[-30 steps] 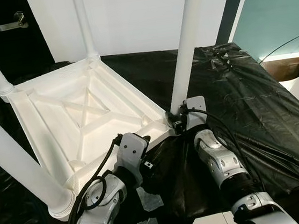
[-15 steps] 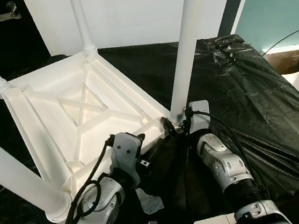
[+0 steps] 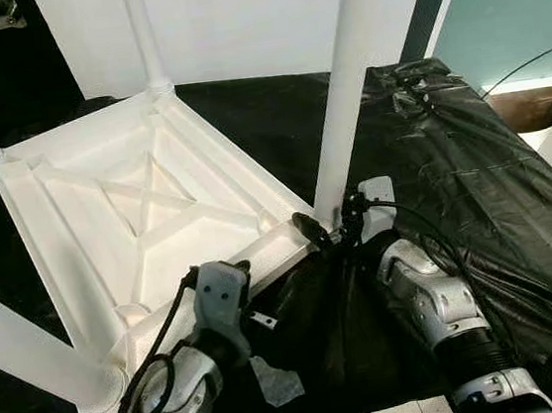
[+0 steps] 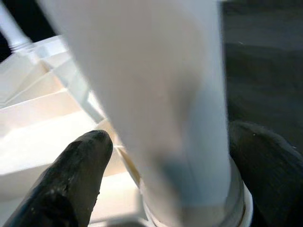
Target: Building children table
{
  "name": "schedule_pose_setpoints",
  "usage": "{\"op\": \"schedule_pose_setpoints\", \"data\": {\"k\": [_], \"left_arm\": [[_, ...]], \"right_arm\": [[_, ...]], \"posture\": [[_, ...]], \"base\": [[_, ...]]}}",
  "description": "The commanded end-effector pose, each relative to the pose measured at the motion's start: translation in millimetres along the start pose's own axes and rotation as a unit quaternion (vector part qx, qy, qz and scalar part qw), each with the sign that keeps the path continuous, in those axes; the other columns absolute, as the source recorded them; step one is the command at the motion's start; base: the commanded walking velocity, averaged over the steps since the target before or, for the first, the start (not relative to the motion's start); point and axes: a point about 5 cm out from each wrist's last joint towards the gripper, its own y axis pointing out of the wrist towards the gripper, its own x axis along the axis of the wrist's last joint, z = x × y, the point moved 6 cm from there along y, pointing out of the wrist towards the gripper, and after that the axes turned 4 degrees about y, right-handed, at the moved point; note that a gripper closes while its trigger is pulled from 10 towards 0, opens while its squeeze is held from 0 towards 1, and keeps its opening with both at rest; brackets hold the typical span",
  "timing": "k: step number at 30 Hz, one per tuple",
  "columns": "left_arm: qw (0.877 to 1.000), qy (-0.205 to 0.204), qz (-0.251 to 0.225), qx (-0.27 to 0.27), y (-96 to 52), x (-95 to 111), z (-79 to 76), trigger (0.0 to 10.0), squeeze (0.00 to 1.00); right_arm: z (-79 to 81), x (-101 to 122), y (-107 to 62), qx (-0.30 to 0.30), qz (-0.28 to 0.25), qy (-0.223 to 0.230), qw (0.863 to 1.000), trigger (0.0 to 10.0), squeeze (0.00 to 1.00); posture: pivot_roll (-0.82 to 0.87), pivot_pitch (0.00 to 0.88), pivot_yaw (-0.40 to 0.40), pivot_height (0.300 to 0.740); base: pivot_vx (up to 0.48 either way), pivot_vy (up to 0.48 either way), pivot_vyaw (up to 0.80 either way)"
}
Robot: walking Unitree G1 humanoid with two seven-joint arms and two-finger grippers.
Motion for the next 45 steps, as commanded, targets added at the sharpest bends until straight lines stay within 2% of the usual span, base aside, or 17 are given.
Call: {"op": "schedule_pose_setpoints", "data": {"k": [1,4,11,12,13,14,15,16,20,21,23,28,35,40,42,44,45], "left_arm": [[1.000,0.000,0.005,0.021,-3.3,-0.1,5.0,10.0,0.00],[0.999,0.012,0.021,0.030,-13.2,-3.4,15.1,10.0,0.00],[0.998,0.025,0.034,0.038,-26.7,-4.0,26.8,10.0,0.00],[0.997,0.037,0.048,0.040,-36.4,-5.6,33.6,10.0,0.00],[0.997,0.037,0.048,0.040,-36.4,-5.6,33.6,10.0,0.00],[0.997,0.035,0.056,0.043,-41.5,-7.0,38.0,10.0,0.00],[0.997,0.035,0.056,0.043,-41.5,-7.0,38.0,10.0,0.00],[0.997,0.036,0.060,0.041,-46.8,-7.0,40.2,10.0,0.00],[0.996,0.033,0.069,0.039,-54.6,-8.2,43.4,10.0,0.00],[0.996,0.035,0.076,0.041,-58.5,-9.9,46.8,10.0,0.00],[0.994,0.045,0.090,0.046,-65.2,-13.9,55.9,10.0,0.00],[0.992,0.060,0.100,0.043,-66.3,-16.1,64.8,10.0,0.00],[0.991,0.083,0.084,0.070,-56.3,-11.5,84.2,10.0,0.00],[0.990,0.087,0.077,0.083,-45.4,-13.0,87.9,10.0,0.00],[0.990,0.087,0.077,0.083,-45.4,-13.0,87.9,10.0,0.00],[0.990,0.091,0.074,0.084,-38.1,-15.5,87.4,10.0,0.00],[0.990,0.091,0.074,0.084,-38.1,-15.5,87.4,10.0,0.00]], "right_arm": [[7.1,5.0,3.6,0.028,-0.007,-0.006,1.000,10.0,0.00],[-2.0,14.4,6.2,0.037,-0.008,-0.050,0.998,10.0,0.00],[-8.5,23.0,9.1,0.065,-0.003,-0.077,0.995,10.0,0.00],[-8.5,25.7,11.0,0.082,0.001,-0.086,0.993,10.0,0.00],[-8.5,25.7,11.0,0.082,0.001,-0.086,0.993,10.0,0.00],[-9.0,25.7,11.9,0.086,0.003,-0.090,0.992,6.9,0.00],[-9.0,25.7,11.9,0.086,0.003,-0.090,0.992,6.9,0.00],[-9.6,24.8,12.7,0.087,0.005,-0.091,0.992,4.8,0.00],[-10.3,23.1,13.8,0.089,0.005,-0.092,0.992,4.3,0.00],[-10.9,22.3,14.2,0.086,0.005,-0.090,0.992,0.0,0.00],[-12.6,21.0,14.3,0.079,0.004,-0.089,0.993,0.0,0.00],[-17.1,21.5,12.3,0.065,-0.003,-0.089,0.994,0.0,0.00],[-28.8,26.4,5.4,0.014,-0.021,-0.086,0.996,0.0,0.00],[-34.8,25.5,1.7,-0.048,-0.030,-0.087,0.995,0.0,0.00],[-34.8,25.5,1.7,-0.048,-0.030,-0.087,0.995,0.0,0.00],[-33.8,20.4,-3.3,-0.091,-0.030,-0.084,0.992,0.0,0.00],[-33.8,20.4,-3.3,-0.091,-0.030,-0.084,0.992,0.0,0.00]], "posture": [[0.20,0.066,-0.091,0.740],[0.21,0.064,-0.091,0.740],[0.21,0.059,-0.086,0.740],[0.22,0.058,-0.087,0.740],[0.22,0.058,-0.087,0.740],[0.22,0.057,-0.086,0.740],[0.22,0.057,-0.086,0.740],[0.22,0.055,-0.086,0.740],[0.22,0.054,-0.084,0.740],[0.22,0.053,-0.085,0.740],[0.22,0.051,-0.082,0.740],[0.22,0.049,-0.078,0.740],[0.20,0.046,-0.067,0.740],[0.18,0.046,-0.055,0.740],[0.18,0.046,-0.055,0.740],[0.17,0.046,-0.055,0.740],[0.17,0.046,-0.055,0.740]], "base": [[0.000,0.000,0.00],[0.000,0.000,0.00],[0.000,0.000,0.00],[0.000,0.000,0.00],[0.000,0.000,0.00],[0.000,0.000,0.00],[0.000,0.000,0.00],[0.000,0.000,0.00],[0.000,0.000,0.00],[0.000,0.000,0.00],[0.000,0.000,0.00],[0.000,0.000,0.00],[0.000,0.000,0.00],[0.000,0.000,0.00],[0.000,0.000,0.00],[0.000,0.000,0.00],[0.000,0.000,0.00]]}}
